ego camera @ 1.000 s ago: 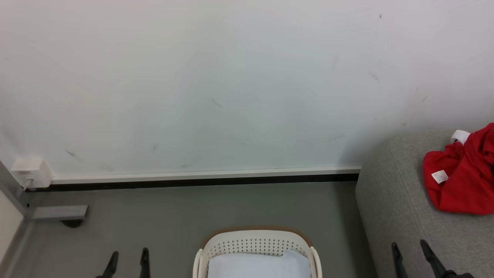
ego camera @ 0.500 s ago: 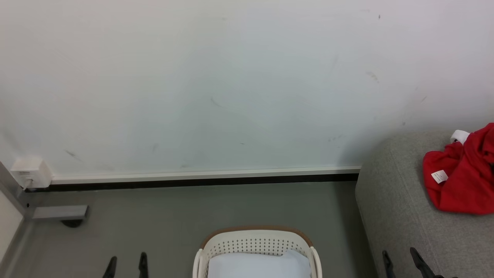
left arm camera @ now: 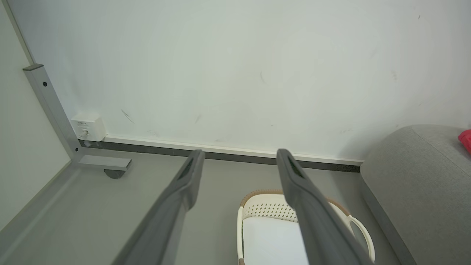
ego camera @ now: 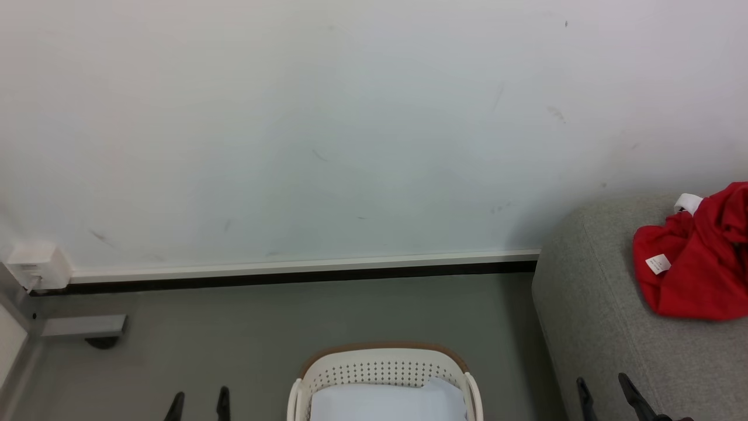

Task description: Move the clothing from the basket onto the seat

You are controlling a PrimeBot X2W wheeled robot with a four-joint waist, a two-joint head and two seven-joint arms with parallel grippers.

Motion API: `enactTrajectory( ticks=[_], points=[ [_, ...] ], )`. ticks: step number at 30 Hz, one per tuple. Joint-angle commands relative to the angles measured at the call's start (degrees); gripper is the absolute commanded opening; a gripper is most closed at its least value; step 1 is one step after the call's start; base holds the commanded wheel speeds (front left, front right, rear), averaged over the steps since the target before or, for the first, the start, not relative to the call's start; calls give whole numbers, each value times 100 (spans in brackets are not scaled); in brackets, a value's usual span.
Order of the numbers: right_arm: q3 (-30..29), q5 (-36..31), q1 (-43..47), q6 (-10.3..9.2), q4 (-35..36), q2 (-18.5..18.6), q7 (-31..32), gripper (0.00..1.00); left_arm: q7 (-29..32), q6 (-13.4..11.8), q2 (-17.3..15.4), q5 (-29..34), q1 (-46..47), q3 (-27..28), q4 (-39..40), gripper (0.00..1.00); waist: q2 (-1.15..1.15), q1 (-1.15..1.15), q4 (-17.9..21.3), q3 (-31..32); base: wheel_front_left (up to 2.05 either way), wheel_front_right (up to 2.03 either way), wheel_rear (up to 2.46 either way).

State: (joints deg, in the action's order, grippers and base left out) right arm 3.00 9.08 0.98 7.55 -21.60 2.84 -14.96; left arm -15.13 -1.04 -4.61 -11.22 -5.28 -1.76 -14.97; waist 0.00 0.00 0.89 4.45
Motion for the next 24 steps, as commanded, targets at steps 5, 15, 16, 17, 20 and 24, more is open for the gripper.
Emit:
enactTrajectory(
  ticks=[5,15,16,17,20,24],
  points=[
    [-13,33,-75,-13,-3,1,-16,100,-2,53,31,92,22,93,-49,100,0,0,69,-3,0,0,0],
    [-6,33,-127,-13,-19,1,-16,0,-2,210,52,271,105,129,-167,0,0,0,125,8,0,0,0],
    [3,12,-79,1,-20,-3,1,0,2,204,66,183,64,116,-165,0,0,0,124,10,0,0,0],
    [-2,25,-59,1,-57,-4,10,0,11,206,75,171,56,122,-211,0,0,0,125,9,0,0,0],
    [-13,99,24,2,-176,-18,63,0,50,211,106,103,20,130,-355,0,0,0,125,6,0,0,0],
    [-89,561,-48,2,-150,-16,202,0,216,247,109,-345,137,222,-383,0,0,0,118,-8,0,0,0]
  ],
)
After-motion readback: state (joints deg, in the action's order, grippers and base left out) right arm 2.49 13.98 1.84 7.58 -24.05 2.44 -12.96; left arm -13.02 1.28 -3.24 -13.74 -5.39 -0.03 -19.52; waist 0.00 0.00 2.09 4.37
